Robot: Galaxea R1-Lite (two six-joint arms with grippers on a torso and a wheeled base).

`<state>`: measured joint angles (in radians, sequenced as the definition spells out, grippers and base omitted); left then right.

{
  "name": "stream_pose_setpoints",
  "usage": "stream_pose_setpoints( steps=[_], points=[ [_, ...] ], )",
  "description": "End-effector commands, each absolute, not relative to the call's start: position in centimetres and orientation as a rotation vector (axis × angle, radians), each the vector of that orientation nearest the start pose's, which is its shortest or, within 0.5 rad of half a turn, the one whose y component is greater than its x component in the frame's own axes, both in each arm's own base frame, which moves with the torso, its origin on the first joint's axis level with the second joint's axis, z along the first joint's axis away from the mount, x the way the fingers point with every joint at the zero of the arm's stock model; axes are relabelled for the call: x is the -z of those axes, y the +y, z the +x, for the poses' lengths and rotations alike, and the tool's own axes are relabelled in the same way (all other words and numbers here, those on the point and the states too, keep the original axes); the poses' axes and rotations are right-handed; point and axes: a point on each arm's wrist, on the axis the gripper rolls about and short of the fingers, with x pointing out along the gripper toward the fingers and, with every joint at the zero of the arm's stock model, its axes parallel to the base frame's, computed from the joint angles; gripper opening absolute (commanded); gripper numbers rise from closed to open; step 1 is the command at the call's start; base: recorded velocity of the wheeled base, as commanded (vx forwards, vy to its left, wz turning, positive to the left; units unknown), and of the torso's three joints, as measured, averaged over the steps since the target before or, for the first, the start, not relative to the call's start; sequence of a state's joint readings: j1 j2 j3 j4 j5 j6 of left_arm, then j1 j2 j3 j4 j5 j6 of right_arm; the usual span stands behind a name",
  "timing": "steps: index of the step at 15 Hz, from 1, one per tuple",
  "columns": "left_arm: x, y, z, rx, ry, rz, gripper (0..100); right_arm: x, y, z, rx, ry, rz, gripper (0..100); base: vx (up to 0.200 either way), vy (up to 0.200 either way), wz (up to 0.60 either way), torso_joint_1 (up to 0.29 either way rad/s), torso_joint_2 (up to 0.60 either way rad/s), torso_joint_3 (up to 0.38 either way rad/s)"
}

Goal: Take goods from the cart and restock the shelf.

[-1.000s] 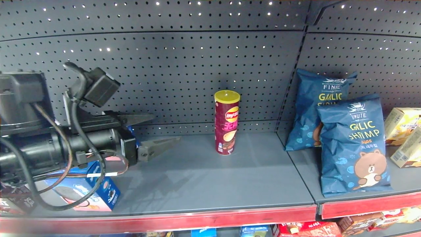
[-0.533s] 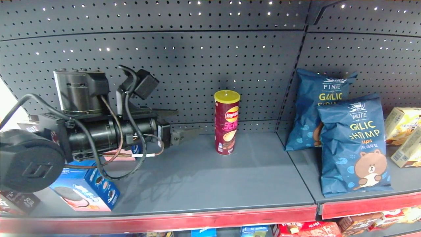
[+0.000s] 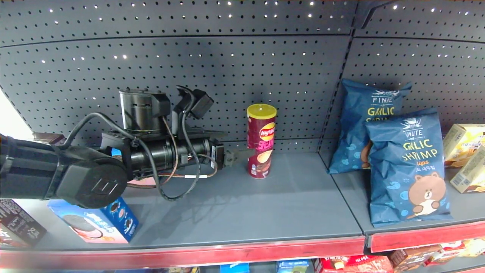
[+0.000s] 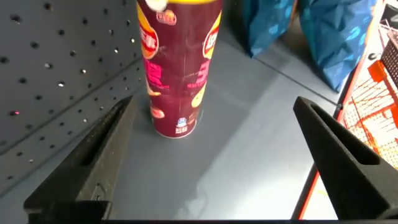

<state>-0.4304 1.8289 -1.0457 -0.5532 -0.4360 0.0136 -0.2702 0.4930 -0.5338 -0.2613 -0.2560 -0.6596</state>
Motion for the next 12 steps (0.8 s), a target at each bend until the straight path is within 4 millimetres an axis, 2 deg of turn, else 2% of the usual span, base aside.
stream_pose_setpoints(
  steps=[1, 7, 12],
  points=[
    [-18.9, -15.8, 32.1, 0.862, 0.255, 0.014, 100, -25.4, -0.7, 0.3, 0.605, -0.12, -0.641, 0, 0.0, 0.0, 0.0, 0.0, 0.0, 0.0],
    [-18.2, -17.0, 33.4, 0.877, 0.257, 0.014, 100, -25.2, -0.6, 0.2, 0.606, -0.118, -0.642, 0, 0.0, 0.0, 0.0, 0.0, 0.0, 0.0],
    [-17.9, -17.9, 35.2, 0.876, 0.242, 0.012, 100, -25.0, -0.7, 0.2, 0.63, -0.102, -0.643, 0, 0.0, 0.0, 0.0, 0.0, 0.0, 0.0]
  ],
)
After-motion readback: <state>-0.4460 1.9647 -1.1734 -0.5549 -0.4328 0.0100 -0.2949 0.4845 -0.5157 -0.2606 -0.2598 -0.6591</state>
